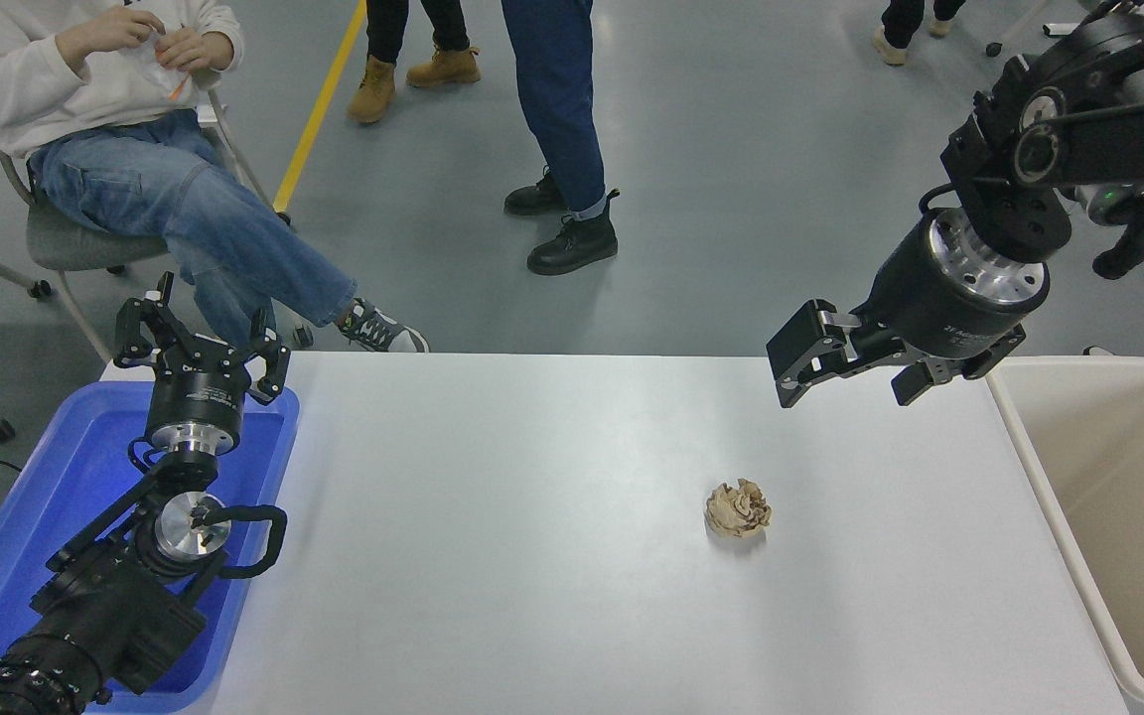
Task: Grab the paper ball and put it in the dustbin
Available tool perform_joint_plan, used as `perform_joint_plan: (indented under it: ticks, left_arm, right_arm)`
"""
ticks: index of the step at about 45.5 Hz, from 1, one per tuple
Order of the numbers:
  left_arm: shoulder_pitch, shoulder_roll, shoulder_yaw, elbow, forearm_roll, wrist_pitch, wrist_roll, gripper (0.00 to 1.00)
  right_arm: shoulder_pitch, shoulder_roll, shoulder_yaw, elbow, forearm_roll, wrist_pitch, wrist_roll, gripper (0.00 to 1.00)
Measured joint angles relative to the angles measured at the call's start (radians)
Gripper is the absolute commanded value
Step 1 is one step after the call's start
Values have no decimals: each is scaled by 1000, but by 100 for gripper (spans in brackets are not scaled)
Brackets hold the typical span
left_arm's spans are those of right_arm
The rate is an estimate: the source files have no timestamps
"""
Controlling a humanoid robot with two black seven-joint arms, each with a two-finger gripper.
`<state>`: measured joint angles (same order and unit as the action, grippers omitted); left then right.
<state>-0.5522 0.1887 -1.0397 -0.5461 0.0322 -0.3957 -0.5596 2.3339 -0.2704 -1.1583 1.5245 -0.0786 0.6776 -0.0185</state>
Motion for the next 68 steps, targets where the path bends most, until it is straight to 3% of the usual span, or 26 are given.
perform_joint_plan:
  ticks: [25,36,68]
  left_arm:
    - [0,0,-1,0,0,0,1,99]
    - [0,0,0,0,0,0,0,99]
    - [0,0,0,0,0,0,1,99]
  right_arm:
    - [-25,1,0,-6,-22,-23,0,100]
    - [-95,10,11,-49,-39,-112,0,100]
    - [-673,157,162,-535,-162,-253,2,100]
